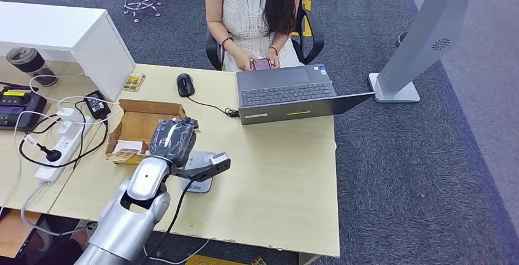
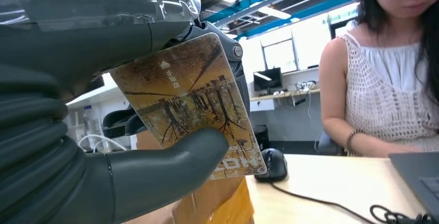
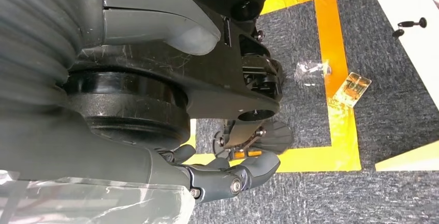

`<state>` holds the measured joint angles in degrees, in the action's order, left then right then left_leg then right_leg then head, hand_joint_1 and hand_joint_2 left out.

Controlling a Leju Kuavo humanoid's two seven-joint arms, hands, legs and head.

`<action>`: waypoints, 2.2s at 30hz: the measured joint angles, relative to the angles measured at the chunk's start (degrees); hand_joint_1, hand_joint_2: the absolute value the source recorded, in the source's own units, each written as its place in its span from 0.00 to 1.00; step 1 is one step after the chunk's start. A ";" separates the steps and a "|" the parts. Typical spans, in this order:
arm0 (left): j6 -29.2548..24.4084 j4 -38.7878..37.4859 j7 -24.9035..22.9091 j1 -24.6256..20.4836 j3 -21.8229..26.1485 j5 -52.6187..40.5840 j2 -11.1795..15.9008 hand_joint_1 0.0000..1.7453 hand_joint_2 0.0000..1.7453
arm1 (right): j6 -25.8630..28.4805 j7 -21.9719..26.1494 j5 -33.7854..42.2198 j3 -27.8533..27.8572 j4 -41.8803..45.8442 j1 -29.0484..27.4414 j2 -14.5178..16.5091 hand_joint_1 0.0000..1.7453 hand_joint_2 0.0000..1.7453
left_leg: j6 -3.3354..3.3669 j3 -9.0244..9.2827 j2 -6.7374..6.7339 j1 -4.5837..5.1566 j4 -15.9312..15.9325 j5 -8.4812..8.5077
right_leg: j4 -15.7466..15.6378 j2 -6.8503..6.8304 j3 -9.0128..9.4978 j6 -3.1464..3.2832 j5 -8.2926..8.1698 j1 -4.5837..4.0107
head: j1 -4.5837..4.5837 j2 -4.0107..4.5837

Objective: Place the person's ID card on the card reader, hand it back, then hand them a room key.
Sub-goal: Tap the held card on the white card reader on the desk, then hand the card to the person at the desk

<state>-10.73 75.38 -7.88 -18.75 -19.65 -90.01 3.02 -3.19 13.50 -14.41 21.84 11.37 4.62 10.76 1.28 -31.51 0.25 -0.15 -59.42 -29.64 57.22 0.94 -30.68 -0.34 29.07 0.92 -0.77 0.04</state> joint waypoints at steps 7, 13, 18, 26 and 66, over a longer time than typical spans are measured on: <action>-0.61 0.54 -0.53 -0.27 -0.02 0.00 0.24 1.00 1.00 | 0.00 -0.10 -0.12 0.00 0.00 0.00 0.02 0.00 1.00 | 0.01 -0.02 0.00 0.00 0.00 -0.01 | -0.01 0.00 -0.03 0.00 0.01 0.00 | 0.00 0.00; -3.71 0.71 -5.93 -5.10 -0.36 -0.02 3.25 1.00 1.00 | -0.01 -0.57 -1.24 0.00 0.00 0.04 0.12 0.00 1.00 | -0.03 -0.02 0.00 -0.02 0.00 0.02 | 0.02 0.00 -0.06 0.03 -0.03 -0.01 | 0.00 0.00; -2.70 -0.35 -5.98 -14.01 -0.41 -0.02 7.70 1.00 1.00 | 0.38 -1.49 -3.41 -0.12 -0.03 0.06 0.25 0.00 1.00 | -0.06 -0.01 0.00 -0.03 0.00 0.05 | 0.09 0.00 -0.07 0.07 -0.06 -0.02 | 0.01 0.00; -0.14 -8.18 -6.66 -22.76 -0.38 0.00 10.89 1.00 1.00 | 0.07 -2.61 -4.36 -0.37 -0.02 0.18 0.30 0.00 1.00 | -0.05 -0.03 -0.03 -0.02 0.00 0.04 | 0.12 0.06 -0.07 0.07 -0.05 -0.01 | 0.00 0.00; -7.76 5.90 -4.02 -5.56 0.18 -0.02 7.93 0.00 1.00 | 2.05 -2.66 -4.99 -0.34 -0.09 0.02 0.30 0.00 1.00 | -0.03 -0.14 -0.04 0.02 0.00 0.02 | 0.05 0.04 -0.22 0.06 -0.03 0.01 | 0.00 0.00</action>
<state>-18.49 81.29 -11.90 -24.32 -19.47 -90.03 10.95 -1.14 10.84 -19.41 21.49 11.28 4.64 11.06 1.25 -31.65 0.21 -0.13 -59.42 -29.62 57.27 0.98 -30.90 -0.28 29.04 0.92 -0.76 0.04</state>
